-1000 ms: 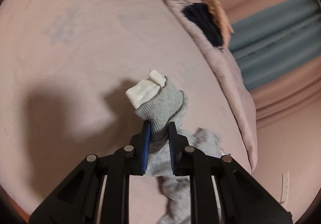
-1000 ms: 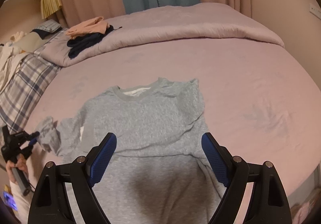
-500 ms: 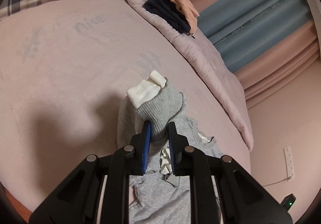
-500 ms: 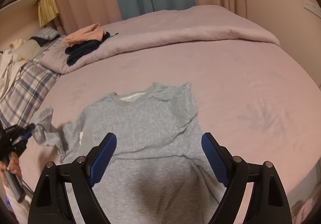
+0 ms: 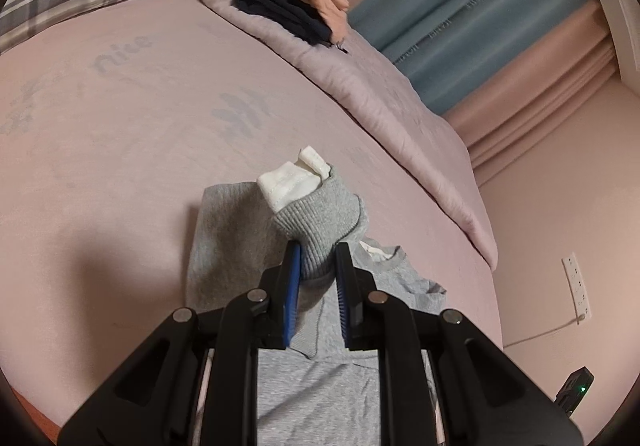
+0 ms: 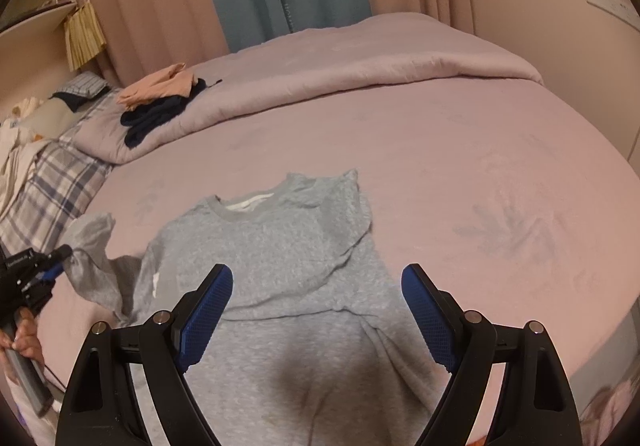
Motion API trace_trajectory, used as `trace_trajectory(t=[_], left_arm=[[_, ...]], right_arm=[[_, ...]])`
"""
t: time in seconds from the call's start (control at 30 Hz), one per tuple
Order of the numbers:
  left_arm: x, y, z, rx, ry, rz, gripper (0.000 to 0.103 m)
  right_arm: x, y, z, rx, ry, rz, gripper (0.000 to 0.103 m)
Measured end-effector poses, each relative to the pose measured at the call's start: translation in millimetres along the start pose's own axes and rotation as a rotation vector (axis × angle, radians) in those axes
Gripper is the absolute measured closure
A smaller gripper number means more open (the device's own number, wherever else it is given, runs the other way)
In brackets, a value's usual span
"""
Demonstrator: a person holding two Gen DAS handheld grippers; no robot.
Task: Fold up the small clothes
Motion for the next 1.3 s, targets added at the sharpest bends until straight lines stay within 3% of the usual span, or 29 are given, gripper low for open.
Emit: trace_trajectory(t=[0.53,1.3], left_arm=[[43,33,29,0.096,-0.112,-0.001,0.089],[127,26,90,0.127,-0.307,-0.095,0.088]], right_arm=[[1,10,3,0.025,-0.005,-0.006,0.017],[16,13,6,0.055,-0.057,-0.048,0.017]])
Point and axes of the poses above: each gripper's, at about its wrist camera, not at the fingertips, and x roughly the way its jaws point, y to its right, z to its underside, the point moved 4 cm from there along x, roughly the way its jaws point, and after that the axes turned 2 degrees about -x, right-handed, at the moved point
